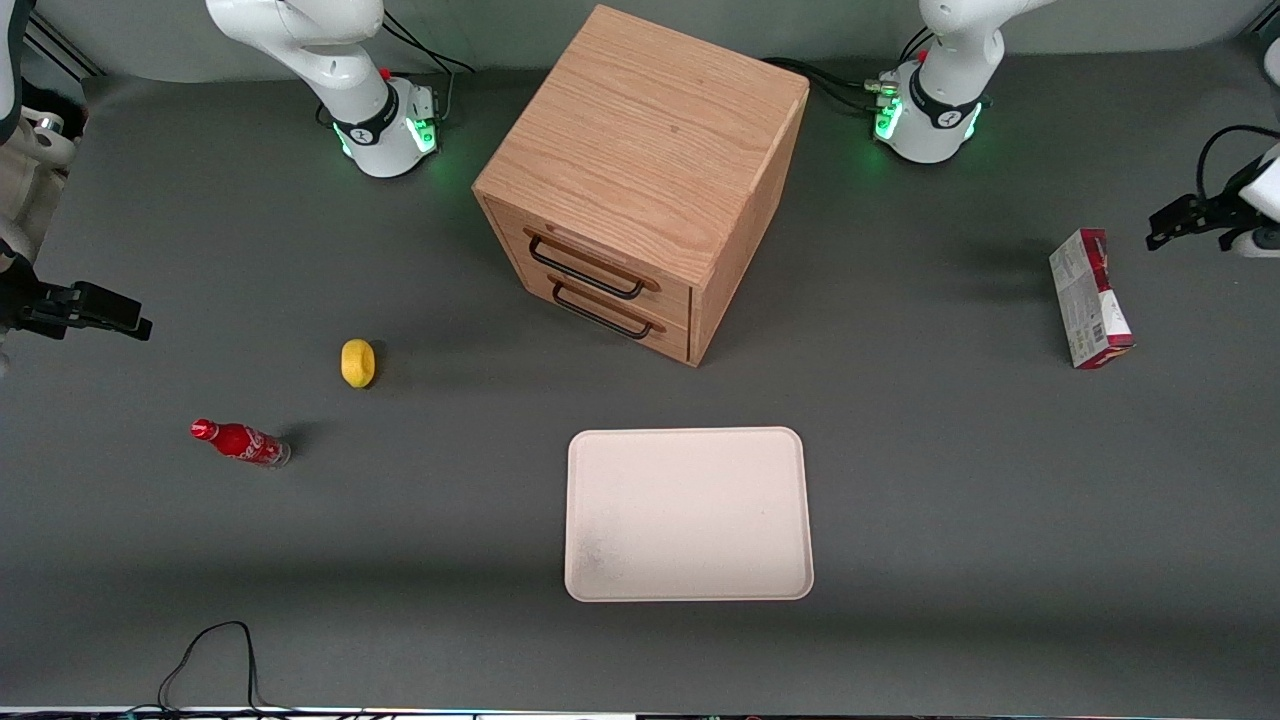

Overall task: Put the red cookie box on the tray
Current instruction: 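Lower the open left gripper over the top of the red cookie box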

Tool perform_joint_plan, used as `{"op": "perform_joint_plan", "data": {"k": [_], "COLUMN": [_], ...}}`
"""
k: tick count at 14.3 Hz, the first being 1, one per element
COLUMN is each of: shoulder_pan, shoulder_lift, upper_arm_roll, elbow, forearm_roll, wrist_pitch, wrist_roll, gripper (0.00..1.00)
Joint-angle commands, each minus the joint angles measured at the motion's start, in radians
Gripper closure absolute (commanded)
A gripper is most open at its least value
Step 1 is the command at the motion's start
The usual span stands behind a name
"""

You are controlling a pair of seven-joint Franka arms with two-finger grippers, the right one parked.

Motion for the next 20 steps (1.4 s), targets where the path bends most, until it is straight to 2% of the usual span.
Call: {"op": "perform_joint_plan", "data": {"k": [1,7,13,14,15,16,18,19,20], "shoulder_pan": [0.001,-0.002,0.016,0.018,0.018,0.018,0.015,0.015,0.015], "shoulder_lift": [0.091,0.255,0.28,0.28,0.28,0.28,0.28,0.28,0.28], "upper_arm_roll": [0.0,-0.001,-0.001,-0.001,-0.001,-0.001,-0.001,-0.001,-0.001], "elbow": [-0.067,-0.108,-0.12,-0.122,-0.124,-0.124,-0.124,-0.124,-0.124], "forearm_roll": [-0.001,-0.018,-0.019,-0.019,-0.019,-0.019,-0.019,-0.019,-0.019], "wrist_pitch": [0.169,0.376,0.377,0.372,0.366,0.36,0.355,0.351,0.349], "wrist_roll": [0.015,0.008,0.006,0.006,0.006,-0.002,-0.018,-0.022,-0.022], "gripper": [0.0,0.0,0.0,0.06,0.17,0.34,0.74,0.9,0.99]}}
